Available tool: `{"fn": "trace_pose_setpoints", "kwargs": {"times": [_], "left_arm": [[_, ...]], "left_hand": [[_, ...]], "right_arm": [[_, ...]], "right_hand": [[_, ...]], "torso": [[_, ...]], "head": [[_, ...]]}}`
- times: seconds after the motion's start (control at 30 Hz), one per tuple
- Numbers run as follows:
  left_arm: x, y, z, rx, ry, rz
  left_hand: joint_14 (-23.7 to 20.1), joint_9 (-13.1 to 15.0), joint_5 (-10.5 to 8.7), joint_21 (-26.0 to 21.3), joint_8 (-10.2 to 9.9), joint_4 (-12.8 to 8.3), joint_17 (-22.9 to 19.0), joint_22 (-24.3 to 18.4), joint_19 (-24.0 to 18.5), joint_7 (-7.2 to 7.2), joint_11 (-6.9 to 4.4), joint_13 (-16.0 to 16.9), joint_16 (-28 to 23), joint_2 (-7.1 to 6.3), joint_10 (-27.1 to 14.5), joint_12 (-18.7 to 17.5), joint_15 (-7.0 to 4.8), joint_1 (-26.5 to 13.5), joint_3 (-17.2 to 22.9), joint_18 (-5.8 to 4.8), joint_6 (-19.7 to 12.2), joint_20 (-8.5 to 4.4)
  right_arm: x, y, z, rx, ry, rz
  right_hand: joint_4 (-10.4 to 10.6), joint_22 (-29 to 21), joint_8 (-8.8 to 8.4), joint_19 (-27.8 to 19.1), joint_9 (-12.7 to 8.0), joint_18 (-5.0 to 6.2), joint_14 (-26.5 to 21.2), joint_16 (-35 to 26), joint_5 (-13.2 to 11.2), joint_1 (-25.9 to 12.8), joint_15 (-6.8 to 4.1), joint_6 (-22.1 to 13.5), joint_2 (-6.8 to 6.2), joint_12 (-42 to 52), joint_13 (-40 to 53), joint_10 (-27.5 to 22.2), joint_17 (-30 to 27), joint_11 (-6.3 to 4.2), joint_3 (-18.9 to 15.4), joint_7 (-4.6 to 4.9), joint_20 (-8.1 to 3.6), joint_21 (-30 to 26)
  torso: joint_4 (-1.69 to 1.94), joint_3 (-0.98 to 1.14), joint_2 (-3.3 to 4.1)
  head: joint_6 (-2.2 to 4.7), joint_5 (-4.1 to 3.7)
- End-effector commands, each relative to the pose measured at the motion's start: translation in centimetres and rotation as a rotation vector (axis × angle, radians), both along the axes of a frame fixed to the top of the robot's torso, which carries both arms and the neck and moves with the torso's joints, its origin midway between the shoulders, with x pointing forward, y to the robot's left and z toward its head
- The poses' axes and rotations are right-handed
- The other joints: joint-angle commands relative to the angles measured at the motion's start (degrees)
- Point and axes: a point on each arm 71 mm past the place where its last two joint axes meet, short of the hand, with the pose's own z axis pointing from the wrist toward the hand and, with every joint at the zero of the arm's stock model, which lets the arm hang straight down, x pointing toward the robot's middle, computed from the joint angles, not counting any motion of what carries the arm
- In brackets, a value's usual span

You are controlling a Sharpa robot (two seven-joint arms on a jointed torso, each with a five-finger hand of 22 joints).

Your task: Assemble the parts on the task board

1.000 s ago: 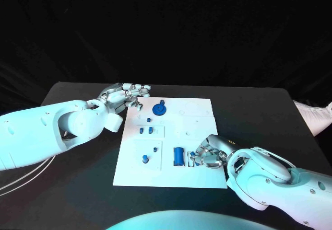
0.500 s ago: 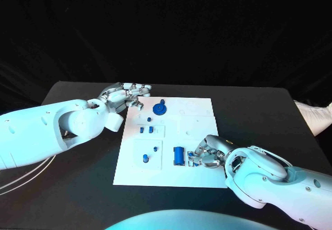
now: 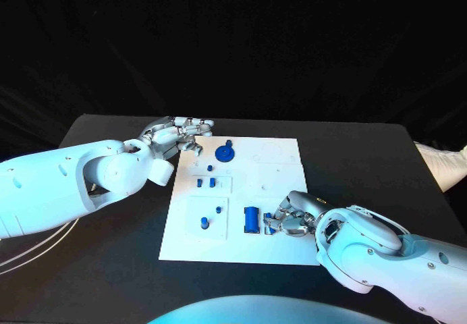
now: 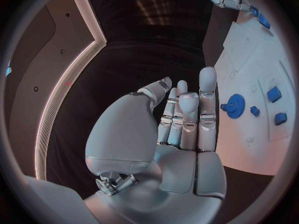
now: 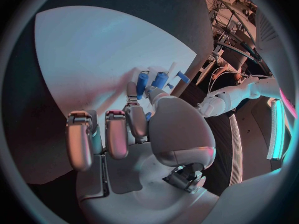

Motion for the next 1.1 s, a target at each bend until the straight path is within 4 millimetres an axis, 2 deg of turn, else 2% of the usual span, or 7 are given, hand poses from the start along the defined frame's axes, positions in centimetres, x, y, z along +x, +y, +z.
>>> {"fn": "trace_pose_setpoints", "kwargs": {"times": [0.03, 0.3, 0.47, 0.57, 0.73, 1.1], "left_arm": [[-0.1, -0.3, 0.1, -0.008, -0.006, -0.024], [-0.1, -0.3, 0.1, -0.007, -0.006, -0.024], [0.0, -0.3, 0.1, -0.007, -0.006, -0.025], [0.0, -0.3, 0.1, -0.007, -0.006, -0.025], [0.0, -0.2, 0.1, -0.007, -0.006, -0.024], [-0.1, -0.1, 0.1, -0.005, -0.006, -0.023]], "left_hand": [[-0.42, -0.06, 0.28, -0.19, 0.19, 0.03, -0.05, -0.05, -0.26, 0.05, 0.03, 0.06, -0.28, 0.42, -0.23, 0.20, -0.12, -0.25, -0.19, 0.84, -0.35, -0.06], [-0.42, -0.06, 0.28, -0.19, 0.19, 0.03, -0.05, -0.05, -0.26, 0.05, 0.03, 0.06, -0.28, 0.42, -0.23, 0.20, -0.12, -0.25, -0.19, 0.84, -0.35, -0.06], [-0.42, -0.06, 0.28, -0.19, 0.19, 0.03, -0.05, -0.05, -0.26, 0.05, 0.03, 0.06, -0.28, 0.42, -0.23, 0.20, -0.12, -0.25, -0.19, 0.84, -0.35, -0.06], [-0.42, -0.06, 0.28, -0.19, 0.19, 0.03, -0.05, -0.05, -0.26, 0.05, 0.03, 0.06, -0.28, 0.42, -0.23, 0.20, -0.12, -0.25, -0.19, 0.84, -0.35, -0.06], [-0.42, -0.06, 0.28, -0.19, 0.19, 0.03, -0.05, -0.05, -0.26, 0.05, 0.03, 0.06, -0.28, 0.42, -0.23, 0.20, -0.12, -0.25, -0.19, 0.84, -0.35, -0.06], [-0.42, -0.06, 0.28, -0.19, 0.19, 0.03, -0.05, -0.05, -0.26, 0.05, 0.03, 0.06, -0.28, 0.42, -0.23, 0.20, -0.12, -0.25, -0.19, 0.84, -0.35, -0.06]], "right_arm": [[-0.2, 0.2, -0.1, -0.023, 0.012, 0.021], [-0.2, 0.3, 0.0, -0.020, 0.005, 0.027], [-0.2, 0.3, 0.1, -0.013, -0.005, 0.031], [-0.2, 0.3, 0.1, -0.008, -0.011, 0.033], [-0.3, 0.1, 0.3, -0.003, -0.023, 0.034], [-0.4, -0.7, 0.3, -0.008, -0.020, 0.057]], "right_hand": [[0.24, 12.31, 0.32, 3.32, 0.17, -0.71, 4.40, 0.08, 0.32, -0.57, -0.44, 0.65, 0.30, 0.62, 3.99, 0.51, 7.29, -0.22, -0.61, -0.06, -0.32, 0.17], [1.78, 12.37, 0.88, 3.37, 0.54, -0.73, 4.43, 0.14, -0.14, -1.35, -0.60, 0.83, 0.50, 1.16, 4.37, 0.87, 7.39, -0.39, -2.58, -0.24, -0.50, 0.21], [3.33, 12.40, 1.27, 3.39, 0.80, -0.74, 4.45, 0.20, -2.50, -2.96, -0.66, 0.75, 0.42, 1.25, 4.53, 1.00, 7.49, -0.45, -5.48, -0.31, -0.57, 0.22], [3.46, 12.45, 1.55, 3.44, 0.97, -0.76, 4.48, 0.26, -4.49, -4.83, -0.69, 0.71, 1.12, 1.36, 4.68, 1.09, 7.60, -0.49, -7.59, -0.38, -0.60, 0.26], [3.45, 12.56, 1.80, 3.54, 1.11, -0.79, 4.50, 0.32, -5.34, -6.00, -0.73, 0.69, 1.83, 1.61, 4.89, 1.22, 7.70, -0.53, -9.19, -0.45, -0.64, 0.37], [1.28, 12.51, 2.25, 3.46, 1.44, -0.76, 4.45, 0.12, -10.82, 1.41, -0.69, -0.06, 1.19, 0.84, 4.73, 1.00, 7.48, -0.46, -11.88, -0.32, -0.63, 0.25]], "torso": [[0.01, 0.01, 0.00], [-0.05, 0.00, -0.01], [-0.02, 0.02, 0.00], [-0.02, 0.02, 0.01], [0.01, 0.03, -0.02], [-0.05, 0.05, -0.01]], "head": [[-0.06, 0.00], [-0.09, 0.03], [-0.14, 0.01], [-0.12, 0.00], [-0.05, -0.02], [-0.06, 0.10]]}}
